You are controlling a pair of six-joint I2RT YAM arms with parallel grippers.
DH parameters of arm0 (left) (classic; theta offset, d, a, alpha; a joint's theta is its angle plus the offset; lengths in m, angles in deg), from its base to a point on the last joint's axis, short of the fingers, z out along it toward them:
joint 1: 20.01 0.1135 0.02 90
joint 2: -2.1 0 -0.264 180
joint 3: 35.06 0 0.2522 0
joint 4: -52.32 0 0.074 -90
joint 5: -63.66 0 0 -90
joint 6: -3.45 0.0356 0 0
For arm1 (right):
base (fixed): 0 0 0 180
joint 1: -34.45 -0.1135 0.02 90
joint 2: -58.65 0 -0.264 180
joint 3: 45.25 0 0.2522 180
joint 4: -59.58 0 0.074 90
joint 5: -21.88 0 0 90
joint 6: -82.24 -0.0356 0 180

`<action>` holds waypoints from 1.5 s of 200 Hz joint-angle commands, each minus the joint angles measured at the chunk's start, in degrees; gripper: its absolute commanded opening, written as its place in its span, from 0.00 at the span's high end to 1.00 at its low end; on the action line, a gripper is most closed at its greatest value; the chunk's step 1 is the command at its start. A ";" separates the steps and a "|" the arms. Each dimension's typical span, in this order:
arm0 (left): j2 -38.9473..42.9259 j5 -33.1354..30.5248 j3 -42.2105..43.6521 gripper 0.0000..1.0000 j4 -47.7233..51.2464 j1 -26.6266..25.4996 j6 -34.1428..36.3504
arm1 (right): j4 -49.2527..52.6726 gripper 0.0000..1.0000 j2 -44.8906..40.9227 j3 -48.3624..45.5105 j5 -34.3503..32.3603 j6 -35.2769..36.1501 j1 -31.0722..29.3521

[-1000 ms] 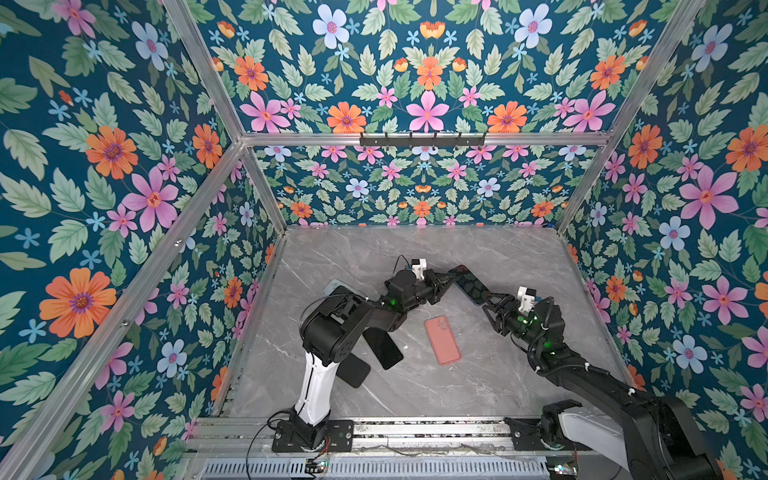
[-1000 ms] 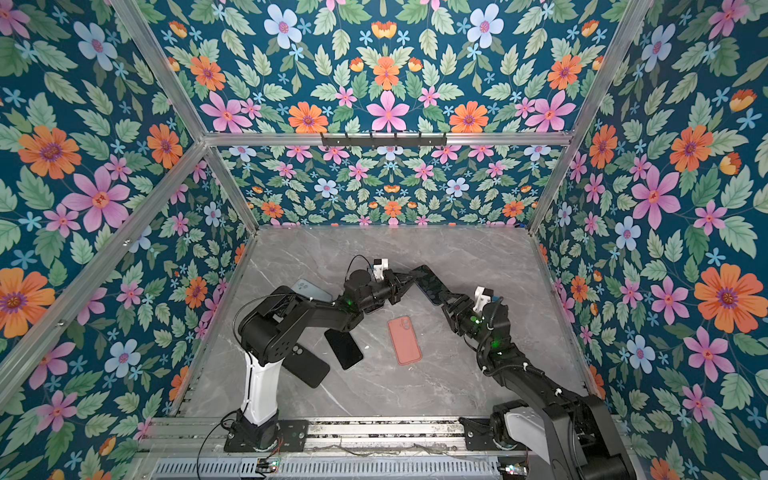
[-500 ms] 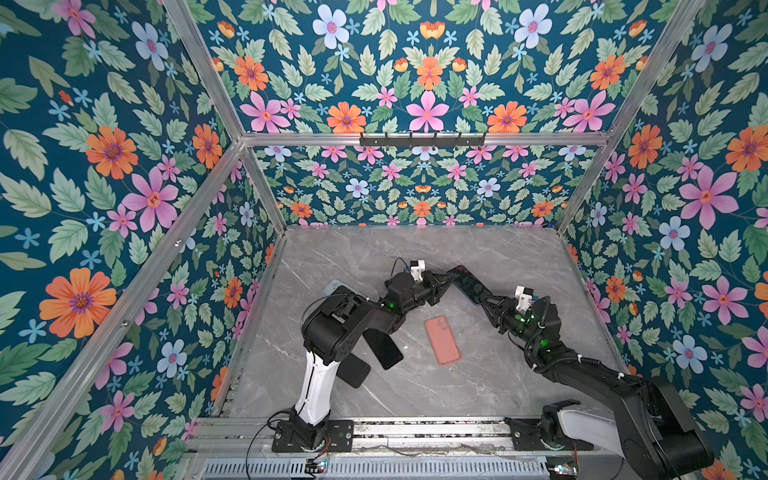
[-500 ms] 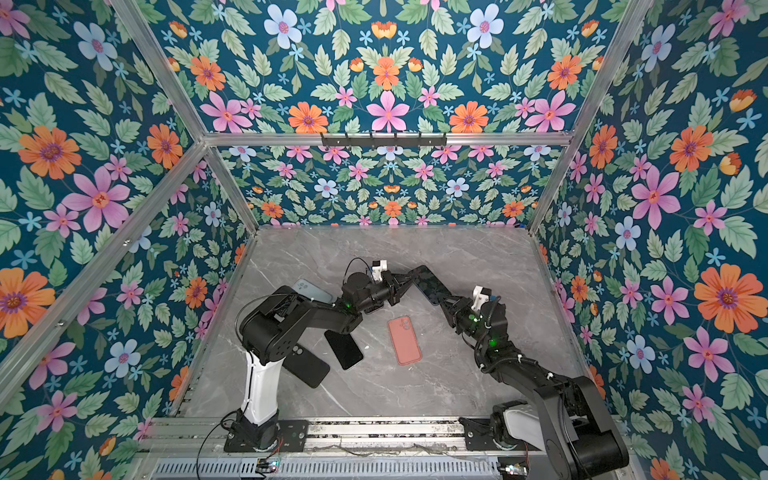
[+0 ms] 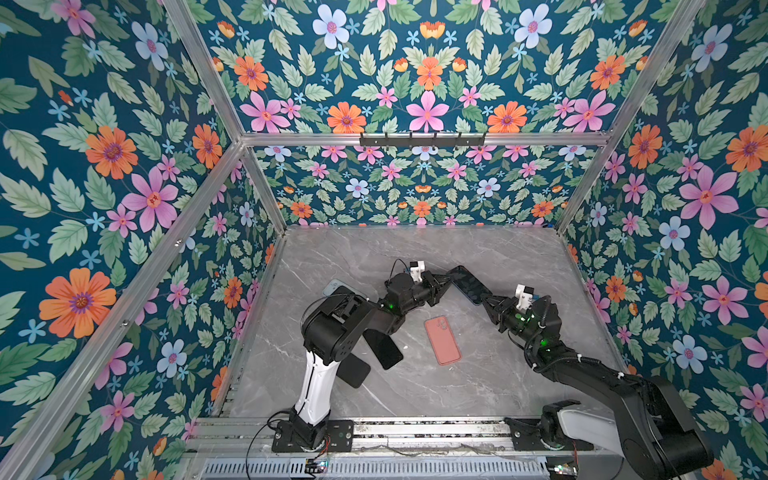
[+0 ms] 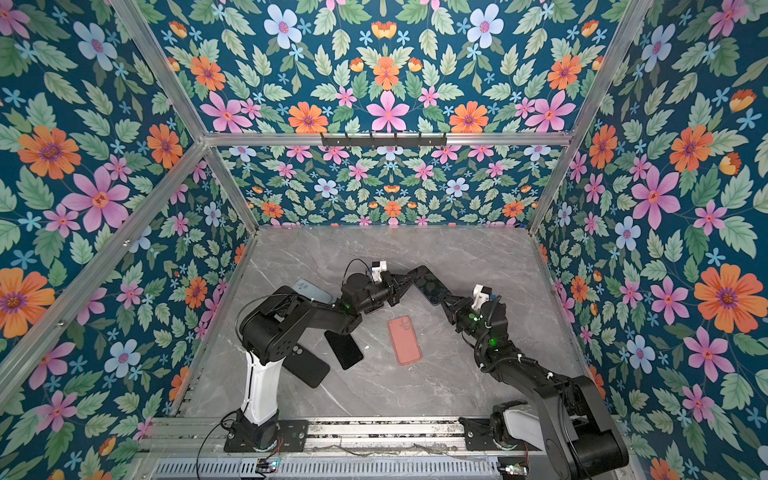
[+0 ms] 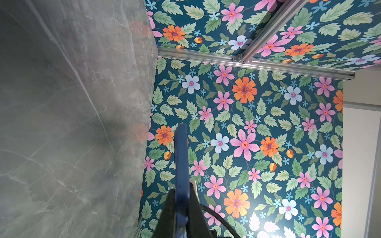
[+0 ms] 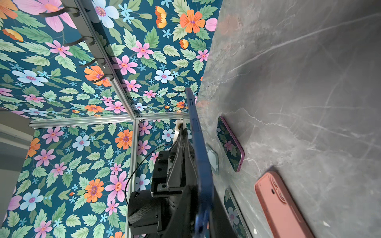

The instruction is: Put the phone into the phone case

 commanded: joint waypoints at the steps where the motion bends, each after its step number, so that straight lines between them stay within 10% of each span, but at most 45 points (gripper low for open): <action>1: 0.38 0.66 -0.18 1.00 -4.60 0.06 -0.30 | -1.46 0.87 -0.14 0.22 -0.67 0.12 -0.01; 55: 0.71 0.68 -0.20 1.00 -3.25 0.06 0.65 | 1.50 0.94 -0.90 1.05 -0.06 0.81 -0.01; 92: 1.15 1.47 -0.03 0.64 -1.59 0.11 1.95 | 6.71 0.97 -2.63 2.23 0.47 2.23 0.34; 135: 6.84 2.73 3.06 0.51 9.85 2.24 9.53 | 16.35 1.00 -5.62 3.48 2.01 4.91 1.38; 230: 9.85 2.62 -15.89 0.51 73.72 3.00 55.13 | 43.44 1.00 -18.30 5.66 3.45 17.69 3.06; 300: 3.73 -4.41 -30.89 0.53 98.81 -0.75 77.49 | 55.69 1.00 -20.06 10.85 4.86 26.93 3.15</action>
